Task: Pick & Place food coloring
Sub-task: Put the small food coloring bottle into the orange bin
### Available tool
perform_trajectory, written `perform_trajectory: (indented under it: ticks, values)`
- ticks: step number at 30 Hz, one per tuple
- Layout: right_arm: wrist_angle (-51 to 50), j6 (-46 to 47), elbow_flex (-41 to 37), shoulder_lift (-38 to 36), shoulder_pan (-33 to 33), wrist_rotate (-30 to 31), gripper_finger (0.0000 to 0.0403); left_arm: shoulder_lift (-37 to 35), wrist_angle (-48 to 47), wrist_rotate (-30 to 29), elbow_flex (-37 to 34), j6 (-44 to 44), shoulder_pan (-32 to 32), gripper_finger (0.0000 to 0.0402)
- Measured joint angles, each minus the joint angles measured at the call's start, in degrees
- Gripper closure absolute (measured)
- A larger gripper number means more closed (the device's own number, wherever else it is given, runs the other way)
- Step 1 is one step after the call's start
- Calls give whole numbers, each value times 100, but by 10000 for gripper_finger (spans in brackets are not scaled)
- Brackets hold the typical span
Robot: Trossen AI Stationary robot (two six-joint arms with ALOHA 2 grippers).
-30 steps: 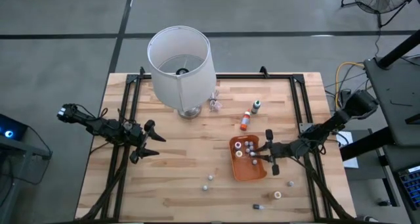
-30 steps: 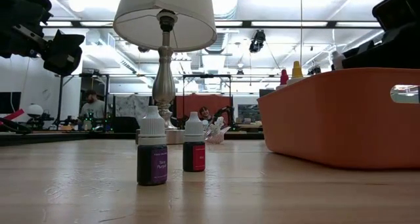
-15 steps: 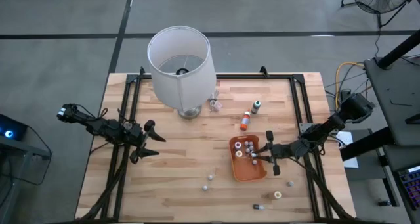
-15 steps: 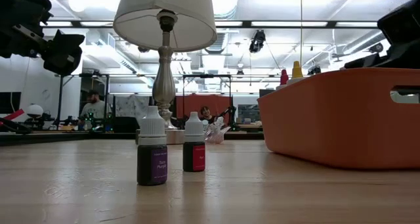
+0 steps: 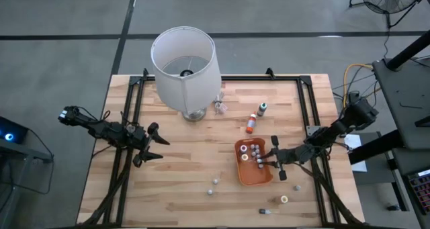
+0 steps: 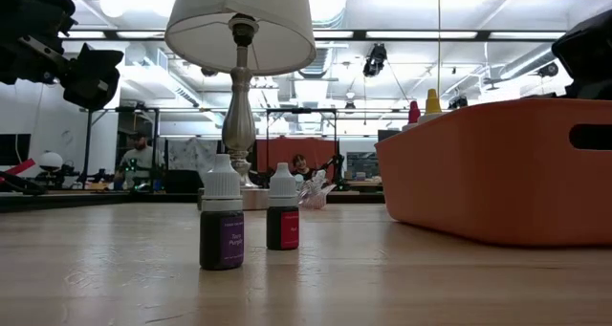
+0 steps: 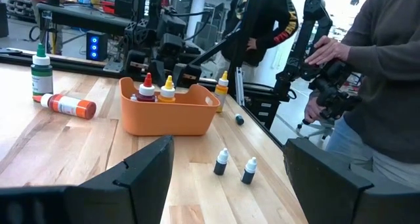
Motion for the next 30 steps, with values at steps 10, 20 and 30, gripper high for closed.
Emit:
perform_trajectory:
  ticks: [10, 20, 30]
  values:
    - [1, 257, 2, 108, 0, 0, 336, -2, 0, 0, 0, 0, -1, 143]
    - [-136, 438, 2, 110, 0, 1, 297, -1, 0, 0, 1, 0, -1, 143]
    - [-231, 618, 2, 116, 0, 2, 307, -1, 0, 1, 1, 0, -1, 143]
